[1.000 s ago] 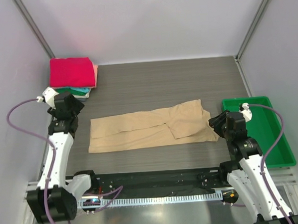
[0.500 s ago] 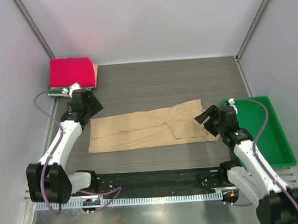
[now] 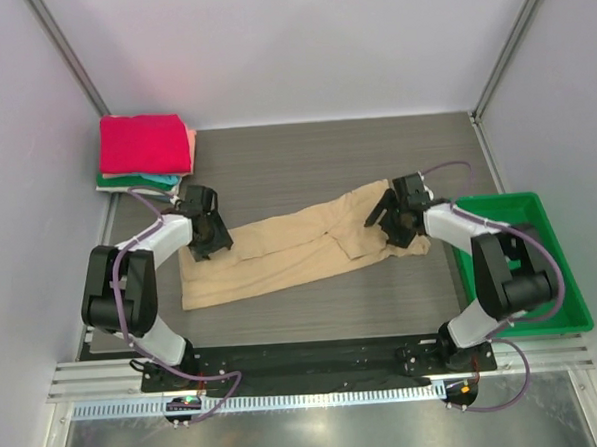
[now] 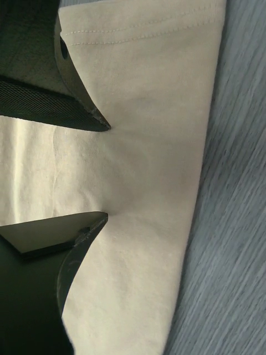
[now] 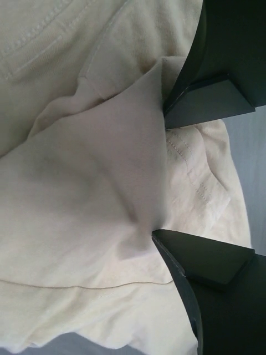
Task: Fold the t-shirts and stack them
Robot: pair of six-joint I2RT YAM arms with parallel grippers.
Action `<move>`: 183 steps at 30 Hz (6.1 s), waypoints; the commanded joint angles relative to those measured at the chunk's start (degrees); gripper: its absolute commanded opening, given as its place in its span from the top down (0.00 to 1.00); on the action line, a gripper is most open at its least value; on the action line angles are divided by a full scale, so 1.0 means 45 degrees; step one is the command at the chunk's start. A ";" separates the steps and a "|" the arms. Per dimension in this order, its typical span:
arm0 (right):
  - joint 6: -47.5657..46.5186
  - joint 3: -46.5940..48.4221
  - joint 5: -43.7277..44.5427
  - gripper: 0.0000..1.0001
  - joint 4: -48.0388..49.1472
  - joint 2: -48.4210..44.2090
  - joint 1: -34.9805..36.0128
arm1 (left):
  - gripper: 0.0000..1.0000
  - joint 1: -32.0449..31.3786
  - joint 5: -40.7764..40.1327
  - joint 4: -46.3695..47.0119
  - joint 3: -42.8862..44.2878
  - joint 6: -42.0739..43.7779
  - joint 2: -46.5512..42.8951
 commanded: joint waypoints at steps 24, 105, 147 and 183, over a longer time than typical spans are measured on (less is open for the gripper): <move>-0.4727 2.1506 -0.5957 0.16 -0.1398 1.5696 0.1204 | 0.44 -1.1400 0.1526 0.3735 -0.0383 -0.7260 -0.0424; -0.3341 2.2579 -0.4458 0.40 0.2489 1.6770 -0.0417 | 0.89 -0.5443 0.2809 -0.0587 -0.6122 -0.7707 -0.9722; 0.2398 -0.3318 -0.1821 0.34 0.2465 -0.2199 1.0031 | 0.31 -0.6030 0.0854 -0.0607 -0.6414 -0.4836 -0.8981; 0.2204 -0.5194 -0.0004 0.99 0.1083 -0.4148 1.0130 | 0.53 -0.8666 0.1305 0.0350 -0.7411 -0.6320 -0.8689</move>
